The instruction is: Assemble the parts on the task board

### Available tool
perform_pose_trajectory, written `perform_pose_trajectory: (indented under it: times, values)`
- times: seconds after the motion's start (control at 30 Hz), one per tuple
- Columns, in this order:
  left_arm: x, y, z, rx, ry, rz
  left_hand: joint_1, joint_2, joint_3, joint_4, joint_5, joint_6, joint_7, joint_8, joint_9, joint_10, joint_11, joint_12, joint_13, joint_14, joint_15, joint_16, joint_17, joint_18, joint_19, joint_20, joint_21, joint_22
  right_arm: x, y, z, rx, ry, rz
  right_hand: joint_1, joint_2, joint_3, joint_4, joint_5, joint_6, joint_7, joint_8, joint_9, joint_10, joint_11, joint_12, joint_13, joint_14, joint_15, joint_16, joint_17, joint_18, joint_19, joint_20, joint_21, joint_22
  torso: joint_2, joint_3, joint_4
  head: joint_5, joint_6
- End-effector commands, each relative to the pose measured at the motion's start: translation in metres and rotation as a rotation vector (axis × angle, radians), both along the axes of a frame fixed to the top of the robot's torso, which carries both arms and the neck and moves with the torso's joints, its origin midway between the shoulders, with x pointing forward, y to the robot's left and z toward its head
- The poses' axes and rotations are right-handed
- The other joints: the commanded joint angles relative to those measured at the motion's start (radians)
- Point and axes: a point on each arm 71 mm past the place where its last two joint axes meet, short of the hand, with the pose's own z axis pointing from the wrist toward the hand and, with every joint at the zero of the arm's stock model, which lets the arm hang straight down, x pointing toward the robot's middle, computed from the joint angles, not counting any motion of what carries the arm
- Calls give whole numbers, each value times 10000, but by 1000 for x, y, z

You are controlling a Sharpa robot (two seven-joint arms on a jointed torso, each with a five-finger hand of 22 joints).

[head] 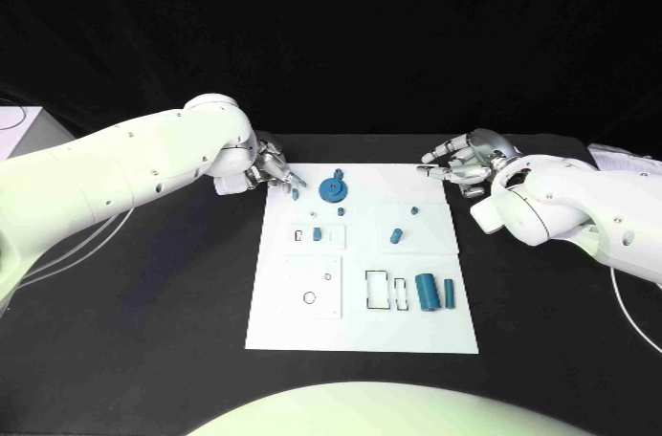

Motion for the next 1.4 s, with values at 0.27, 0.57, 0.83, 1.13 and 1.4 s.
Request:
perform_pose_trajectory:
  times: [0.27, 0.57, 0.83, 1.13, 1.4]
  values:
    - [-3, -3, -2, 157, 358, -377, 253, 75, -40, -47, 5, 106, -24, 77, -4, 39, -37, 49, -5, 789, 15, 59, 1862, 124, -2, 53, 46, 18, 0, 1, 1, 68, -199, 68, -91, 6, 75, -25, 53, -61, -3, 44, 12, -89, 12, -58, 1272, 733, -49, -62, 1444, 158, -45, -3, -67, 869, 2, -1, -3, -3, -16]
    - [-5, -5, -2, 147, 402, -463, 478, 162, -9, -88, 32, 139, -59, 129, -6, 36, -68, 75, -4, 790, -11, 66, 1871, 122, -2, 32, 51, 34, 0, 0, 1, 71, -215, 41, -89, -4, 129, -33, 53, -77, 0, 60, 12, -200, 12, -172, 1157, 680, -50, -165, 1257, 215, -152, -4, -331, 699, 10, -4, -2, -12, -35]
    - [-5, -5, -2, -116, 468, -340, 859, 373, 145, -155, 37, 185, -123, 247, 36, 22, -124, 85, -40, 789, -58, 68, 1873, 128, -29, 0, 35, 15, 1, 0, 1, 68, -218, 27, -92, -17, 168, -35, 53, -89, 0, 73, 11, -266, 12, -241, 1088, 661, -51, -201, 1201, 239, -199, -5, -446, 628, 8, -6, -6, -19, -52]
    - [-5, -6, -3, -566, 616, -142, 1525, 770, 741, -421, 24, 126, -212, 420, 140, 16, -206, 100, -85, 800, -130, 90, 1909, 123, -26, -54, 44, 52, 1, -1, 2, 102, -286, -7, -103, -54, 254, -39, 52, -118, -4, 102, 11, -456, 12, -443, 886, 590, -52, -341, 975, 310, -339, -9, -793, 409, 6, -7, -5, -20, -100]
    - [-7, -8, -3, -1324, 931, 113, 1585, 698, 3192, -1402, -42, -194, -191, 921, 602, 102, -204, 210, -95, 806, -134, 106, 1932, 118, -39, -74, 48, 112, 4, -3, 5, 539, -772, -194, -76, -403, 1349, -65, 109, -367, 36, 466, 84, -4583, 44, -5722, -4243, -1127, -11, -3220, -2694, 1344, -3018, 34, -6967, -3435, -2, -9, -6, -33, -108]
